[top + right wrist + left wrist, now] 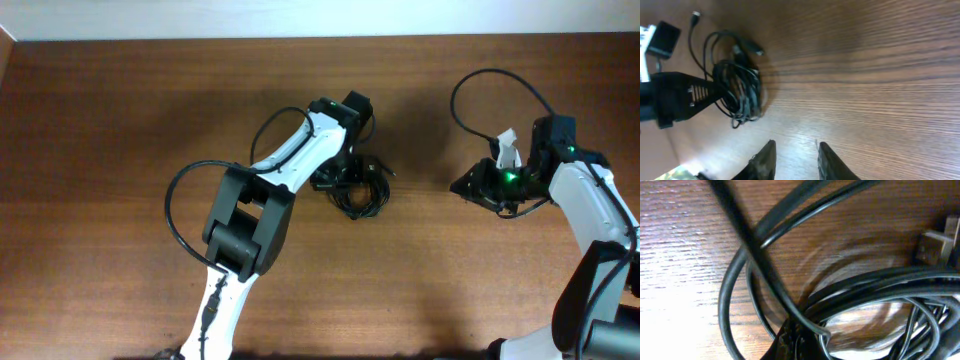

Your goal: Untangle cables

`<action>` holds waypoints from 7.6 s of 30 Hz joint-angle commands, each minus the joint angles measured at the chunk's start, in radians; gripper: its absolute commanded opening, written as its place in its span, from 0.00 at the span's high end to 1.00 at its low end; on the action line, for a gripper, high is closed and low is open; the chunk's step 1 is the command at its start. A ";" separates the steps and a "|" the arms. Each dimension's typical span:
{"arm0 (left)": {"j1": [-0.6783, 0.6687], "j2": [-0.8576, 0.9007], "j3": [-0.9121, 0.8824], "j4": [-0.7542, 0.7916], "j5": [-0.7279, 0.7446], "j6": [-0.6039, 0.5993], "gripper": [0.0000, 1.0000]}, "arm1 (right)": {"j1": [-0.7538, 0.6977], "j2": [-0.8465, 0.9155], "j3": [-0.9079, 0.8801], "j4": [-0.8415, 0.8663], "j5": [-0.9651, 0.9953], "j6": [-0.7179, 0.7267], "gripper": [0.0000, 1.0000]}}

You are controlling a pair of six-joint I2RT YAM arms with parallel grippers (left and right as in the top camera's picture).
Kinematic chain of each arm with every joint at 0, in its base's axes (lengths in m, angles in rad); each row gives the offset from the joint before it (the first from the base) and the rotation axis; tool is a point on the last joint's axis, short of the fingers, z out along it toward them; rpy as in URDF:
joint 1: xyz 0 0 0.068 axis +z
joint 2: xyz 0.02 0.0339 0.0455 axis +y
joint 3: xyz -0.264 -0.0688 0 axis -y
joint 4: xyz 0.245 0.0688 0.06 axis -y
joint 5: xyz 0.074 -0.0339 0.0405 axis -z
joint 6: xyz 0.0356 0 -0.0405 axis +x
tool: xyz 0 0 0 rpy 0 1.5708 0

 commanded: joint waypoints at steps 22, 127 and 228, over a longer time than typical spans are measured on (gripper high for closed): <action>0.041 -0.091 0.366 -0.254 0.544 0.843 1.00 | 0.154 0.004 0.001 0.040 -0.503 -0.061 0.75; 0.231 -0.087 0.282 -0.194 -0.161 0.060 0.62 | 0.169 -0.062 0.066 -0.489 -0.328 -0.707 0.36; 0.084 -0.541 -0.686 0.331 0.168 0.343 1.00 | 0.577 0.138 0.053 0.173 0.185 0.292 0.38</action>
